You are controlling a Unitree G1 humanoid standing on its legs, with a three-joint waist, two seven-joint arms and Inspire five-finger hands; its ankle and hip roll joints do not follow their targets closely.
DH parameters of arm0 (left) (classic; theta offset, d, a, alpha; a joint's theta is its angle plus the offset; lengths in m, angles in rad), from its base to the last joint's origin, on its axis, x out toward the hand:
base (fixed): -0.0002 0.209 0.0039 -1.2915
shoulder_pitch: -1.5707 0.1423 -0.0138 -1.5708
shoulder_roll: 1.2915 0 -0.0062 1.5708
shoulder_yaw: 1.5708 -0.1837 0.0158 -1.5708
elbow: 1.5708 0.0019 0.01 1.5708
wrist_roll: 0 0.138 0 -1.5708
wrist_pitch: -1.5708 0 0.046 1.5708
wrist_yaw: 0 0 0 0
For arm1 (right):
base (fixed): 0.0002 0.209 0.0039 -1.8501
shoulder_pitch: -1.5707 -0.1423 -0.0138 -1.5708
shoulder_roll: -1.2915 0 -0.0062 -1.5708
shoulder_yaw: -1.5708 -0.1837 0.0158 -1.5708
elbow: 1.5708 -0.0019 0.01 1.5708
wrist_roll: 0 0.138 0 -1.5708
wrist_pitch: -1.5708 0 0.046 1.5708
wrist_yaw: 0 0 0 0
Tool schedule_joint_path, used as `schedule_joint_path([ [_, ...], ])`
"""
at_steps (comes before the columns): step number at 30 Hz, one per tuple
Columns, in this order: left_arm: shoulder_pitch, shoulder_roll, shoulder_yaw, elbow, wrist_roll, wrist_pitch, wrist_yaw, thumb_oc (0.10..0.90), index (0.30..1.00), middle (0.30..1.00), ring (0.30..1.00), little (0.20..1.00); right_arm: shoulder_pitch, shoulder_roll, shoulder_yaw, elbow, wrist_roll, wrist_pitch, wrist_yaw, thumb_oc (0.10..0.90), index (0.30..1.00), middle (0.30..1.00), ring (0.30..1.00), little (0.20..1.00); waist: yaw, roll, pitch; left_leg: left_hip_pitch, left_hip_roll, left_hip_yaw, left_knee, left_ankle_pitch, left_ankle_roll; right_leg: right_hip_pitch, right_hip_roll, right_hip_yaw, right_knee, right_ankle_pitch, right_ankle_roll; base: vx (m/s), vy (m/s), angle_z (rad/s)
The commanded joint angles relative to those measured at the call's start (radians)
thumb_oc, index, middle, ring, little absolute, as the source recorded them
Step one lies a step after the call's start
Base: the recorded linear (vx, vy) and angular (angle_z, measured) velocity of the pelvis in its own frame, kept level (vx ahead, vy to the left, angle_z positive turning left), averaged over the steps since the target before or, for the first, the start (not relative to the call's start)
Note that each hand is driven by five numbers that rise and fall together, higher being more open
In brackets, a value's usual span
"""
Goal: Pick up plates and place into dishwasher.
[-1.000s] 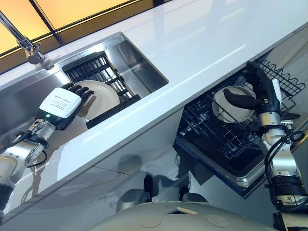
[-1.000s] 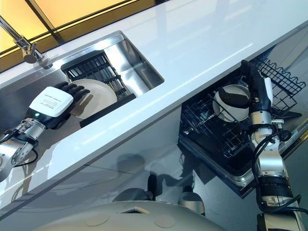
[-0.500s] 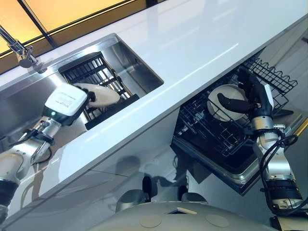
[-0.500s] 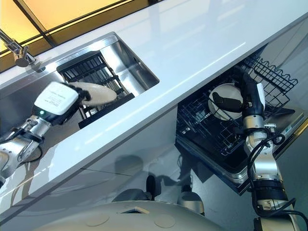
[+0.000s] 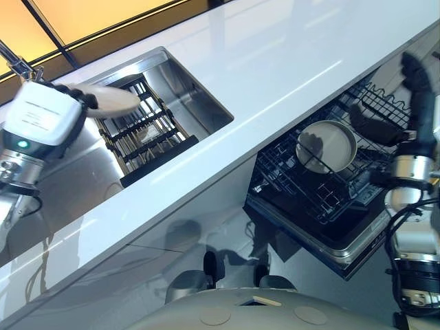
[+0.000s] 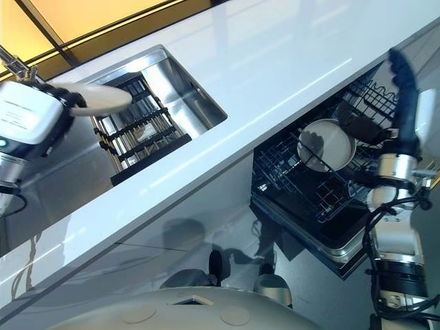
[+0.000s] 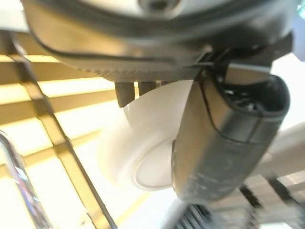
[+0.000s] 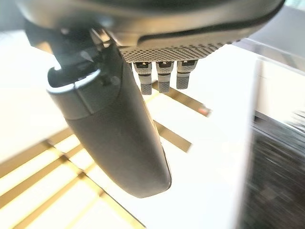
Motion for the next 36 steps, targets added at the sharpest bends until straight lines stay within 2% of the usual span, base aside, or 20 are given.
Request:
schedule_joint_path([
  [1,-0.077,0.029,0.126,-0.078,-0.131,-0.012,0.106,0.100,0.300,0.300,0.300,0.200,-0.098,-0.104,-0.007,-0.136,0.153,-0.122,0.157,0.800,0.900,0.900,0.900,0.900,0.003,0.038,-0.129,0.052,-0.024,0.011,0.002,-0.165,0.008,-0.081,0.082,-0.042,0.120,-0.112,-0.003,-0.04,-0.023,0.03],
  [4,-0.143,-0.009,0.056,-0.109,-0.167,-0.056,0.134,0.100,0.300,0.300,0.300,0.200,-0.130,-0.095,0.057,-0.176,0.226,-0.117,0.273,0.800,0.900,0.900,0.900,0.900,0.003,0.032,-0.137,0.051,-0.024,0.006,0.002,-0.166,0.006,-0.081,0.083,-0.044,0.120,-0.112,-0.006,-0.02,-0.017,0.02],
  [6,-0.168,-0.018,0.029,-0.117,-0.178,-0.065,0.136,0.100,0.300,0.300,0.300,0.200,-0.147,-0.091,0.083,-0.180,0.233,-0.109,0.291,0.800,0.900,0.900,0.900,0.900,0.005,0.030,-0.139,0.051,-0.025,0.005,0.002,-0.166,0.005,-0.081,0.083,-0.046,0.121,-0.113,-0.006,-0.03,-0.018,0.05],
  [9,-0.266,-0.048,-0.076,-0.133,-0.235,-0.101,0.118,0.100,0.300,0.300,0.300,0.200,-0.217,-0.080,0.178,-0.182,0.222,-0.076,0.338,0.800,0.900,0.900,0.900,0.900,0.008,0.026,-0.146,0.051,-0.026,0.001,0.002,-0.165,0.004,-0.082,0.084,-0.049,0.122,-0.113,-0.007,-0.01,-0.021,0.02],
  [12,-0.377,-0.083,-0.195,-0.158,-0.288,-0.114,0.071,0.100,0.300,0.300,0.300,0.200,-0.293,-0.073,0.278,-0.186,0.204,-0.055,0.322,0.800,0.900,0.900,0.900,0.900,0.009,0.018,-0.153,0.050,-0.023,0.001,0.002,-0.164,0.001,-0.080,0.086,-0.049,0.117,-0.109,-0.007,-0.01,-0.038,0.04],
  [19,-0.492,-0.166,-0.349,-0.189,-0.437,-0.152,-0.069,0.100,0.300,0.300,0.300,0.200,-0.372,-0.018,0.362,-0.184,0.163,-0.085,0.259,0.800,0.900,0.900,0.900,0.900,0.008,0.013,-0.154,0.055,-0.018,0.007,0.002,-0.164,0.000,-0.073,0.094,-0.041,0.107,-0.103,-0.006,0.00,-0.028,-0.01],
  [26,-0.530,-0.251,-0.443,-0.217,-0.590,-0.191,-0.250,0.100,0.300,0.300,0.300,0.200,-0.383,0.012,0.413,-0.194,0.116,-0.081,0.298,0.800,0.900,0.900,0.900,0.900,-0.002,0.013,-0.150,0.057,-0.013,0.011,0.002,-0.163,0.001,-0.074,0.100,-0.027,0.111,-0.103,-0.004,0.00,-0.009,-0.02],
  [30,-0.550,-0.281,-0.487,-0.220,-0.636,-0.193,-0.310,0.100,0.300,0.300,0.300,0.200,-0.391,0.008,0.447,-0.195,0.036,-0.085,0.321,0.800,0.900,0.900,0.900,0.900,-0.008,0.012,-0.146,0.058,-0.012,0.012,0.002,-0.162,0.002,-0.076,0.103,-0.020,0.115,-0.103,-0.004,0.01,-0.018,-0.05],
  [33,-0.566,-0.283,-0.500,-0.218,-0.645,-0.195,-0.324,0.100,0.300,0.300,0.300,0.200,-0.403,-0.013,0.472,-0.192,0.010,-0.036,0.386,0.800,0.900,0.900,0.900,0.900,-0.012,0.011,-0.143,0.058,-0.011,0.014,0.002,-0.160,0.002,-0.078,0.104,-0.016,0.119,-0.103,-0.005,0.00,0.000,0.00],
  [34,-0.569,-0.278,-0.500,-0.221,-0.650,-0.199,-0.322,0.100,0.300,0.300,0.300,0.200,-0.406,-0.036,0.483,-0.196,0.020,0.014,0.451,0.800,0.900,0.900,0.900,0.900,-0.014,0.010,-0.142,0.058,-0.010,0.015,0.002,-0.159,0.001,-0.080,0.105,-0.014,0.121,-0.104,-0.005,0.00,0.000,0.00],
  [36,-0.571,-0.274,-0.500,-0.222,-0.648,-0.202,-0.320,0.100,0.300,0.300,0.300,0.200,-0.407,-0.050,0.492,-0.195,0.025,0.049,0.498,0.800,0.900,0.900,0.900,0.900,-0.015,0.009,-0.141,0.057,-0.010,0.014,0.002,-0.158,0.000,-0.081,0.106,-0.013,0.123,-0.105,-0.006,0.00,0.000,0.00],
])
